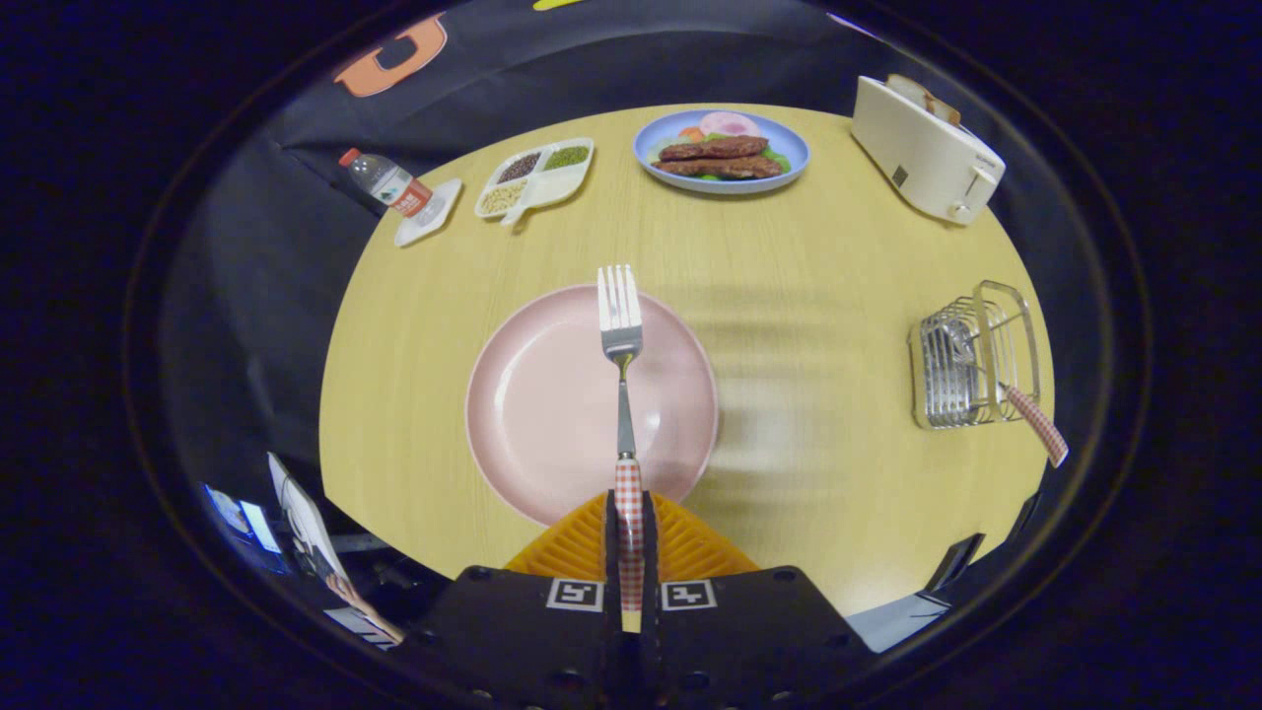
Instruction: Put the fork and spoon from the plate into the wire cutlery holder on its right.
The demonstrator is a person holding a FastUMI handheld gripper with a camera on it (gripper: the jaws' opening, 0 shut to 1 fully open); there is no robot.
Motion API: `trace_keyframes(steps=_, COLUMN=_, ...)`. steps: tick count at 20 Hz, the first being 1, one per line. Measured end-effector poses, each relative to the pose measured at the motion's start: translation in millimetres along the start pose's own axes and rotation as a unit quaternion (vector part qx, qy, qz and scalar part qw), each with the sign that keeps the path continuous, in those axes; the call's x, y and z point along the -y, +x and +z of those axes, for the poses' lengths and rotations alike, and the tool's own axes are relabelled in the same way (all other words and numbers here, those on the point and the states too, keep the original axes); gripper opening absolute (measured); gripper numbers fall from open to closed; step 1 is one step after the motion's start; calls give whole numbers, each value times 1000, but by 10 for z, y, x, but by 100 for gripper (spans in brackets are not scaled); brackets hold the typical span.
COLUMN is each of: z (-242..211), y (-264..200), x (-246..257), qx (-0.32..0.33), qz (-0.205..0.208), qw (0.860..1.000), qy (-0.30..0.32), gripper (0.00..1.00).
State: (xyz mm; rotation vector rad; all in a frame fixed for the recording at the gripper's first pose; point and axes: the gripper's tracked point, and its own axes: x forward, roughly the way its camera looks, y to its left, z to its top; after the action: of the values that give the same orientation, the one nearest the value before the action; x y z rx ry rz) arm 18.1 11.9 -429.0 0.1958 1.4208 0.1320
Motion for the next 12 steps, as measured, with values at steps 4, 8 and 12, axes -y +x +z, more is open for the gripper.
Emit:
trace_keyframes(steps=4, z=95, y=-378, x=328, qx=8, qz=17, qw=1000, qy=7, gripper=7)
trace_keyframes(steps=8, z=169, y=-700, x=767, qx=15, qz=19, qw=1000, qy=13, gripper=7)
trace_keyframes(steps=12, z=262, y=-988, x=1121, qx=30, qz=27, qw=999, qy=27, gripper=7)
